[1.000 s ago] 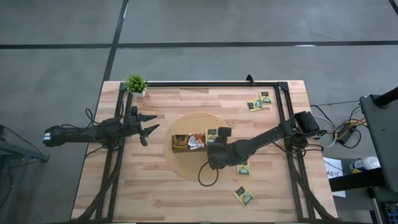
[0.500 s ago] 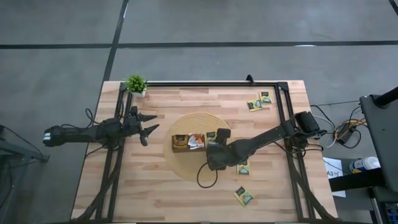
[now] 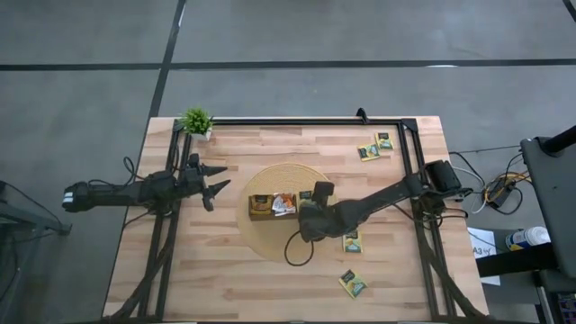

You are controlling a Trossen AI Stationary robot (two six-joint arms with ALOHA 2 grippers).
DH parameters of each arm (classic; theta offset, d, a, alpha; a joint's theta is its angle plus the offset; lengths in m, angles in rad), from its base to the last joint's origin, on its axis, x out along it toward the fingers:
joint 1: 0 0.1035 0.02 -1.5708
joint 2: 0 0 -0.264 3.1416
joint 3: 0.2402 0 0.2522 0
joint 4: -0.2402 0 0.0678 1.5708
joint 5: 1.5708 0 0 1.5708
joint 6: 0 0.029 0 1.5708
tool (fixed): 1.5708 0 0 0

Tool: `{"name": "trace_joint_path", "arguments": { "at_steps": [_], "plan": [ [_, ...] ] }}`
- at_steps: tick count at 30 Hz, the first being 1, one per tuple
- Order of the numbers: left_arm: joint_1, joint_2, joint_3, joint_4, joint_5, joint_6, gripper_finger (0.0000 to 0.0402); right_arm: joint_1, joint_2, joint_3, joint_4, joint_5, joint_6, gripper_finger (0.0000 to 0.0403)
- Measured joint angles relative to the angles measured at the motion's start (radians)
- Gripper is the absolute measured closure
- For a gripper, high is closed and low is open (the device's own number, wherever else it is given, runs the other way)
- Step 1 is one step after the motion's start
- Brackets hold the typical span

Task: Pick & Place Tea
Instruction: Put the lemon tea sachet into the right section of the wooden organizer

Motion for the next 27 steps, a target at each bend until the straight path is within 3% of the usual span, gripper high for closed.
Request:
{"name": "trace_joint_path", "arguments": {
  "at_steps": [15, 27],
  "plan": [
    [0.001, 0.000, 0.000, -0.001, 0.000, 0.000, 0.0199, -0.007, -0.005, -0.085, 0.038, -0.011, 0.007, 0.0221],
    [0.000, 0.000, 0.000, -0.001, 0.000, 0.000, 0.0199, 0.013, -0.038, -0.020, -0.010, -0.045, -0.023, 0.0222]
  ]
}}
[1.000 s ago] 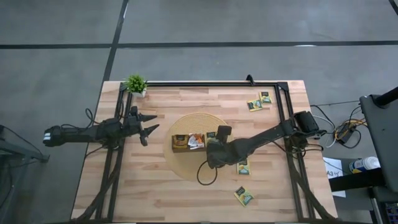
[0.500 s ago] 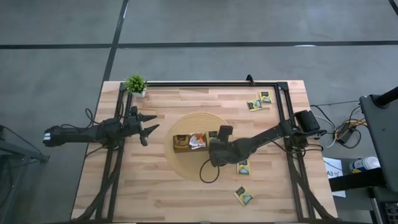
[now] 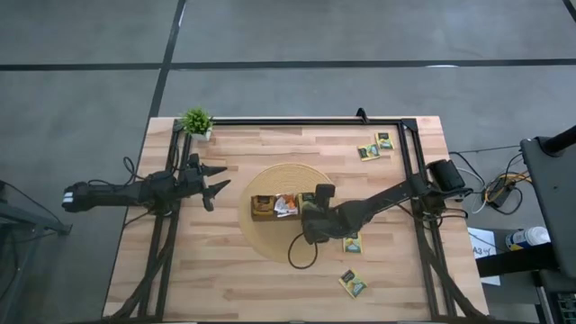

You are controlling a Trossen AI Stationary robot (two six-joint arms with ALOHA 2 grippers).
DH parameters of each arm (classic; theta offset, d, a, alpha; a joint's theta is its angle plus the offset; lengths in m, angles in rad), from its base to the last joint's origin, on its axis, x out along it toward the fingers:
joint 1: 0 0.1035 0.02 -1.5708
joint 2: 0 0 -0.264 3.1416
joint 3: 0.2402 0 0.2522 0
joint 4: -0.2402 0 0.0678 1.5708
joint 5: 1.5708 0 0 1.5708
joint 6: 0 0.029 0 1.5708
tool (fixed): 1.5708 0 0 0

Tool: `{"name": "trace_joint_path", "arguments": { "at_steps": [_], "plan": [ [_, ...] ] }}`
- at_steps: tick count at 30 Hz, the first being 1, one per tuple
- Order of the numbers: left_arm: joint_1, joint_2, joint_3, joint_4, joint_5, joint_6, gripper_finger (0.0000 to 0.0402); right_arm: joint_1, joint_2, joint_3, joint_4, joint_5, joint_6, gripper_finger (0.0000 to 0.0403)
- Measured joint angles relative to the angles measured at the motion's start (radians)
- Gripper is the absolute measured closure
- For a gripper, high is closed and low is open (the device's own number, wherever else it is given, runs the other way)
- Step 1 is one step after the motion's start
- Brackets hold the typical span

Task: Pick & Place Tea
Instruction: Put the lemon tea sachet into the right section of the wooden organizer

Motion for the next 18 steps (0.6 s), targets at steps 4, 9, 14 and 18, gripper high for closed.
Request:
{"name": "trace_joint_path", "arguments": {
  "at_steps": [4, 9, 14, 18],
  "plan": [
    [0.000, 0.000, 0.000, 0.000, 0.000, 0.000, 0.0199, 0.010, -0.018, 0.036, -0.095, 0.008, 0.035, 0.0227],
    [0.000, 0.001, 0.000, 0.000, 0.000, 0.000, 0.0199, 0.032, -0.057, 0.061, -0.213, 0.019, 0.107, 0.0232],
    [-0.001, 0.004, 0.000, 0.000, 0.000, 0.000, 0.0199, 0.034, -0.110, 0.030, -0.288, 0.080, 0.194, 0.0237],
    [-0.001, 0.004, 0.000, 0.000, 0.000, 0.000, 0.0199, 0.035, -0.180, -0.023, -0.279, 0.104, 0.234, 0.0235]
  ]
}}
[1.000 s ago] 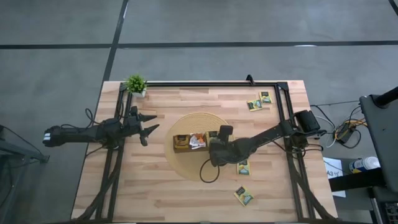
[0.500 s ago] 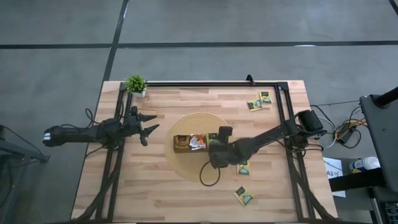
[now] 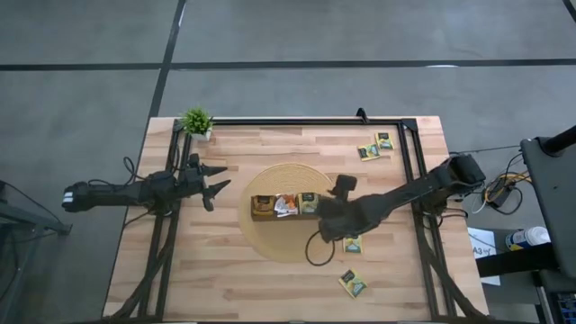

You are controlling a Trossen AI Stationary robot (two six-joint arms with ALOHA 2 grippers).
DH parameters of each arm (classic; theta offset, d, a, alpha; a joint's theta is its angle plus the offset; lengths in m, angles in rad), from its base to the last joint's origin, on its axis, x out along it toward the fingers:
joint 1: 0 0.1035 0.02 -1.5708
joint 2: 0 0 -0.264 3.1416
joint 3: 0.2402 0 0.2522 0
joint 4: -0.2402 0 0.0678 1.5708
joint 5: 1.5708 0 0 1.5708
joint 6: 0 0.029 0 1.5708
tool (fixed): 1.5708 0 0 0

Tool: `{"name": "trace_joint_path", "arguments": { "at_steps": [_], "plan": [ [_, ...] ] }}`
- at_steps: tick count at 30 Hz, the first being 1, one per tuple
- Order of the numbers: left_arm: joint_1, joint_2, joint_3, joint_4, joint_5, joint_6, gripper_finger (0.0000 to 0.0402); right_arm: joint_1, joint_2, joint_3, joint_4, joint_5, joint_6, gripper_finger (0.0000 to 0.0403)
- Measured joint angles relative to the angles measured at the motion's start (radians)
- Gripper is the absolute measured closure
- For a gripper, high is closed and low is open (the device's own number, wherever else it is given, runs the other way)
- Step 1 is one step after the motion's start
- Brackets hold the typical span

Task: Pick & Place Tea
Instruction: Put the lemon tea sachet into the right section of the wooden organizer

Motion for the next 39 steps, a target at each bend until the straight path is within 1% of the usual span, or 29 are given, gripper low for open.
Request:
{"name": "trace_joint_path", "arguments": {
  "at_steps": [2, 5, 7, 10, 12, 14, 17, 20, 23, 26, 29, 31, 33, 39],
  "plan": [
    [0.000, 0.000, 0.000, 0.000, 0.000, 0.000, 0.0199, -0.001, -0.043, -0.039, 0.000, 0.013, 0.031, 0.0234],
    [0.000, 0.000, 0.000, 0.000, 0.000, 0.000, 0.0199, -0.002, -0.134, -0.121, -0.001, 0.091, 0.112, 0.0236],
    [0.000, 0.000, 0.000, 0.000, 0.000, 0.000, 0.0199, -0.008, -0.212, -0.188, -0.001, 0.138, 0.197, 0.0239],
    [0.000, 0.000, 0.000, 0.000, 0.000, 0.000, 0.0199, -0.036, -0.345, -0.285, -0.001, 0.156, 0.367, 0.0243],
    [0.000, 0.000, 0.000, 0.000, 0.000, 0.000, 0.0199, -0.072, -0.440, -0.347, -0.002, 0.155, 0.509, 0.0246],
    [0.000, 0.000, 0.000, 0.000, 0.000, 0.000, 0.0199, -0.116, -0.529, -0.406, -0.002, 0.154, 0.589, 0.0249],
    [0.000, 0.000, 0.000, 0.000, 0.000, 0.000, 0.0199, -0.203, -0.644, -0.477, 0.000, 0.138, 0.642, 0.0252],
    [0.000, 0.000, 0.000, 0.000, 0.000, 0.000, 0.0199, -0.277, -0.729, -0.519, 0.000, 0.069, 0.700, 0.0254],
    [0.000, 0.000, 0.000, 0.000, 0.000, 0.000, 0.0199, -0.315, -0.798, -0.530, 0.001, 0.047, 0.682, 0.0255],
    [0.001, 0.000, 0.000, 0.000, 0.000, 0.000, 0.0199, -0.336, -0.842, -0.531, 0.004, 0.079, 0.695, 0.0255],
    [0.001, 0.000, 0.000, 0.000, 0.000, 0.000, 0.0199, -0.364, -0.851, -0.535, 0.004, 0.093, 0.730, 0.0255],
    [0.001, 0.000, 0.000, 0.000, 0.000, 0.000, 0.0199, -0.398, -0.845, -0.538, 0.001, 0.057, 0.739, 0.0255],
    [0.001, 0.000, 0.000, 0.000, 0.000, 0.000, 0.0199, -0.446, -0.833, -0.538, 0.001, -0.005, 0.725, 0.0255],
    [0.001, 0.000, 0.000, 0.000, 0.000, 0.000, 0.0199, -0.652, -0.774, -0.530, 0.008, -0.143, 0.590, 0.0255]
  ]
}}
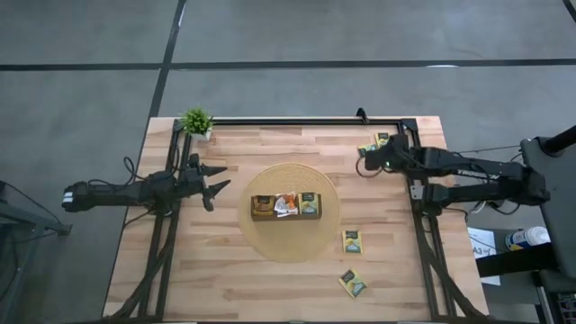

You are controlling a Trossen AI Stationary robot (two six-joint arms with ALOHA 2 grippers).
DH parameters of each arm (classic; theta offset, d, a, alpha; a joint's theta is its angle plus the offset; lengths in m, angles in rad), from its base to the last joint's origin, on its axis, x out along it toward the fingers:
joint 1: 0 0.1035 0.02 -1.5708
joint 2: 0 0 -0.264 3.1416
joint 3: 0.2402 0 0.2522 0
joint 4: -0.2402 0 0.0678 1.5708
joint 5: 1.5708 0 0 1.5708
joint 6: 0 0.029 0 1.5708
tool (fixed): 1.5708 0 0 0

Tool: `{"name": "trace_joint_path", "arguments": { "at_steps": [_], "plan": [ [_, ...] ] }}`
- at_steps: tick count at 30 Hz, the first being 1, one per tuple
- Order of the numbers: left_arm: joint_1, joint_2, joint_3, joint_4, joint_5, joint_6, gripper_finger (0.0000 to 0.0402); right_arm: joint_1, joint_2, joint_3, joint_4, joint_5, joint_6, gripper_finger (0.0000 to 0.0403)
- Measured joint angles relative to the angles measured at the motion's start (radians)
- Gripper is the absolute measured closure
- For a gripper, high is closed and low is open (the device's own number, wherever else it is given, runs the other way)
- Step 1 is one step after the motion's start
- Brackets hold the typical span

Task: Pick & Place Tea
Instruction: Put the lemon tea sachet into the right section of the wooden organizer

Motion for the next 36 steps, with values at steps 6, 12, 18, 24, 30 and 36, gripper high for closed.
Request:
{"name": "trace_joint_path", "arguments": {
  "at_steps": [6, 12, 18, 24, 30, 36],
  "plan": [
    [0.000, 0.000, 0.000, 0.000, 0.000, 0.000, 0.0199, -0.202, 0.110, -0.006, 0.129, -0.162, -0.216, 0.0255],
    [0.000, 0.000, 0.000, 0.000, 0.000, 0.000, 0.0199, -0.337, 0.259, -0.007, 0.254, -0.275, -0.369, 0.0255],
    [-0.001, 0.000, 0.000, 0.000, 0.000, 0.000, 0.0199, -0.441, 0.400, 0.005, 0.292, -0.313, -0.449, 0.0255],
    [-0.001, 0.000, 0.000, 0.000, 0.000, 0.000, 0.0199, -0.479, 0.524, 0.010, 0.411, -0.458, -0.548, 0.0255],
    [-0.001, 0.000, 0.000, 0.000, 0.000, 0.000, 0.0199, -0.470, 0.614, 0.055, 0.411, -0.492, -0.582, 0.0255],
    [-0.001, 0.000, 0.000, 0.000, 0.000, 0.000, 0.0199, -0.436, 0.626, 0.081, 0.411, -0.492, -0.583, 0.0255]
  ]
}}
